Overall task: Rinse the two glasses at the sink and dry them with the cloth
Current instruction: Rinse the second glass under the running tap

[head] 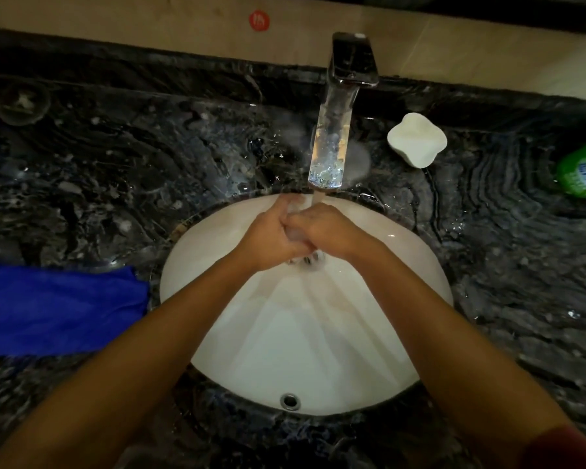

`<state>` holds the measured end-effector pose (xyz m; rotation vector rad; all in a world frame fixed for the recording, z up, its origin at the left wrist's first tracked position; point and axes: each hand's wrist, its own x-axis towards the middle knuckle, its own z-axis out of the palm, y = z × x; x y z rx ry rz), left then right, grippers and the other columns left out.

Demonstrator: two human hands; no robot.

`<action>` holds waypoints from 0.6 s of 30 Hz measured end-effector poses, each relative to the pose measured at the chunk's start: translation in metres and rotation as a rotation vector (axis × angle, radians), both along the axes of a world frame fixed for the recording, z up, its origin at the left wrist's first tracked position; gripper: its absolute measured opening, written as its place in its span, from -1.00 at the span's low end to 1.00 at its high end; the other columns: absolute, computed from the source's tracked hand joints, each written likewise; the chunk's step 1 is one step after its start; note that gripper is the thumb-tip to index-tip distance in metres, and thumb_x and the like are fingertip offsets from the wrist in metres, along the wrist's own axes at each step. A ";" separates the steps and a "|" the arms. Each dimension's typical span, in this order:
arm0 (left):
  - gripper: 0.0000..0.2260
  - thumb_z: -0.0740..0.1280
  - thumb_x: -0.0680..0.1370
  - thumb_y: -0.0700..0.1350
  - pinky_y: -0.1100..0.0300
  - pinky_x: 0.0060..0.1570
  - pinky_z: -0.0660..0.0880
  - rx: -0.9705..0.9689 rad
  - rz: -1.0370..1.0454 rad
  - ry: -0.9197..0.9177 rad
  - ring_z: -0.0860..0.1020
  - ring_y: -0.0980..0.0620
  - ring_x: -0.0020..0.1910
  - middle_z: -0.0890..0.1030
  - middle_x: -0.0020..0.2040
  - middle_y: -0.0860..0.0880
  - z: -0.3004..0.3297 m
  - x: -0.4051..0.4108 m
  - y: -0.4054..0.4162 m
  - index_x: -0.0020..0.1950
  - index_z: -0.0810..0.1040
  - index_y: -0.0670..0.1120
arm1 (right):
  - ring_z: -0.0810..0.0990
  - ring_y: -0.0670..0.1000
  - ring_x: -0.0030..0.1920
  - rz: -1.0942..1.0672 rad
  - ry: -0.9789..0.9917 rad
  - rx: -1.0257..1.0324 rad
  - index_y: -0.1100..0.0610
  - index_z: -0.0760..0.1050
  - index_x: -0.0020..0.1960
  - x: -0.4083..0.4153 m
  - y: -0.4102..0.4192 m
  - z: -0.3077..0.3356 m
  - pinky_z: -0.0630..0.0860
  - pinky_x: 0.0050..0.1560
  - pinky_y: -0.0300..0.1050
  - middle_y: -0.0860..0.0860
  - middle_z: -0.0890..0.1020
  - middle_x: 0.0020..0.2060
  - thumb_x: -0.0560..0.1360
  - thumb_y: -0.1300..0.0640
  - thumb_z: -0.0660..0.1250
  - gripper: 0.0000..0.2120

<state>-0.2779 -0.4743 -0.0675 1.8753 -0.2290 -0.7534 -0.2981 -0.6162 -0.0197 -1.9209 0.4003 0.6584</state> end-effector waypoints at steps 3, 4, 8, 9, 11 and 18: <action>-0.39 0.61 0.37 -0.17 0.36 -0.07 0.56 -0.104 0.038 0.128 0.65 0.33 -0.04 0.63 0.09 0.11 0.003 0.001 -0.004 0.35 0.46 -0.04 | 0.66 0.03 -0.15 -0.260 -0.129 0.113 -0.06 0.67 -0.24 -0.009 -0.002 -0.006 0.57 -0.04 -0.08 0.08 0.69 -0.21 0.58 0.08 0.42 -0.77; -0.49 0.56 0.46 -0.22 0.34 -0.10 0.57 -0.125 0.046 0.197 0.64 0.36 -0.06 0.62 0.06 0.14 0.006 0.001 -0.004 0.34 0.47 -0.01 | 0.63 0.01 -0.20 -0.382 -0.142 0.198 0.01 0.68 -0.17 -0.012 -0.003 -0.008 0.56 -0.10 -0.11 0.09 0.66 -0.24 0.59 0.11 0.41 -0.82; -0.60 0.47 0.50 -0.05 0.06 -0.25 0.63 -0.316 0.133 0.499 0.71 0.03 -0.08 0.70 0.02 -0.01 0.006 -0.002 -0.004 0.32 0.51 0.00 | 0.59 -0.02 -0.27 -0.615 -0.231 0.218 0.25 0.62 -0.12 -0.019 0.005 -0.018 0.55 -0.20 -0.08 0.15 0.64 -0.29 0.64 0.20 0.30 -0.79; -0.58 0.45 0.51 0.00 0.04 -0.24 0.63 -0.387 0.169 0.575 0.71 -0.03 -0.08 0.70 0.03 -0.05 0.008 -0.003 -0.007 0.34 0.51 -0.04 | 0.58 -0.03 -0.29 -0.665 -0.248 0.204 0.13 0.61 -0.21 -0.019 0.009 -0.019 0.54 -0.21 -0.07 0.08 0.63 -0.33 0.63 0.18 0.28 -0.73; -0.53 0.37 0.58 0.11 0.02 -0.21 0.64 -0.474 0.225 0.711 0.70 -0.07 -0.07 0.68 0.08 -0.10 0.010 -0.005 -0.014 0.41 0.48 -0.09 | 0.62 0.00 -0.24 -0.775 -0.244 0.184 -0.02 0.58 -0.30 -0.017 0.014 -0.020 0.56 -0.17 -0.04 -0.01 0.65 -0.30 0.60 0.09 0.23 -0.67; -0.50 0.28 0.58 0.34 -0.01 0.26 0.51 -0.292 0.356 0.750 0.63 -0.03 0.22 0.68 0.27 -0.08 -0.013 -0.002 -0.029 0.35 0.62 0.03 | 0.47 0.13 0.40 -0.505 -0.271 -0.182 0.12 0.31 0.54 -0.037 0.043 -0.036 0.47 0.41 0.10 0.14 0.45 0.44 0.60 -0.06 0.13 -0.45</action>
